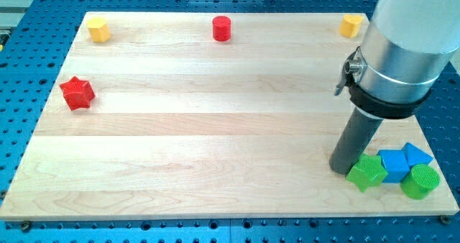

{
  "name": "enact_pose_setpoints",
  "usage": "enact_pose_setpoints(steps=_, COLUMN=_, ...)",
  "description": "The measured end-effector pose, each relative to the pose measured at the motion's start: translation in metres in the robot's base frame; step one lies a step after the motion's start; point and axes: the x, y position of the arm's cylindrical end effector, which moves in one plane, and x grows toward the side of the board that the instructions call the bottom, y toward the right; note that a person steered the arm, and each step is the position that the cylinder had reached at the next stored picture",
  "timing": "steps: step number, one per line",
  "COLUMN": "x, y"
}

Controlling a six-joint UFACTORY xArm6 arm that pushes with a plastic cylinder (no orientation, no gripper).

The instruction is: Move the heart diagonal to the red circle

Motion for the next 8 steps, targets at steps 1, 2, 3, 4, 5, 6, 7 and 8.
enact_pose_setpoints(steps=1, x=0.0, y=0.003)
enact_pose_setpoints(steps=2, x=0.0, y=0.003)
enact_pose_setpoints(steps=3, x=-0.03, y=-0.023)
enact_pose_setpoints(steps=4, x=-0.102, y=-0.069)
enact_pose_setpoints(steps=5, x=-0.158, y=-0.057)
enact_pose_setpoints(steps=6, x=-0.168, y=0.022)
enact_pose_setpoints(steps=7, x=-0.177, y=0.078)
enact_pose_setpoints(steps=8, x=-0.218, y=0.105)
